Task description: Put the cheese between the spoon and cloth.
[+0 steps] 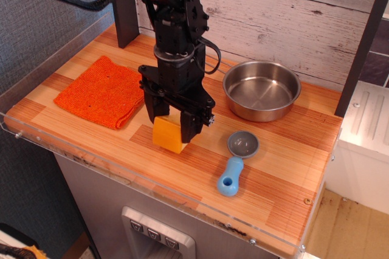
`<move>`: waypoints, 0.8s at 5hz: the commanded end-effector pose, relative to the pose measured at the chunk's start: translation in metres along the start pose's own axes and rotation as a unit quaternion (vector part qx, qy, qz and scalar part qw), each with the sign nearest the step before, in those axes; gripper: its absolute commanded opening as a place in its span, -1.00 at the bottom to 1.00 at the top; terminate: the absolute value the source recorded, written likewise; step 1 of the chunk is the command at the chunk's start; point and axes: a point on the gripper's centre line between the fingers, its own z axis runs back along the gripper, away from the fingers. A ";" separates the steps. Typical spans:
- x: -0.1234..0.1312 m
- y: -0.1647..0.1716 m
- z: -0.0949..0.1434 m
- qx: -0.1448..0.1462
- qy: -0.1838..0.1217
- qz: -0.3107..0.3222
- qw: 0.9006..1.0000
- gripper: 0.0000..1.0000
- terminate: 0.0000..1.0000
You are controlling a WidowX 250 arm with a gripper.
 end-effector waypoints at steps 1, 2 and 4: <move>0.002 0.004 0.031 0.000 -0.024 -0.020 1.000 1.00 -1.00; 0.004 0.010 0.057 -0.010 -0.052 -0.017 0.998 1.00 -1.00; 0.030 0.038 0.088 -0.016 -0.070 0.064 0.995 1.00 -1.00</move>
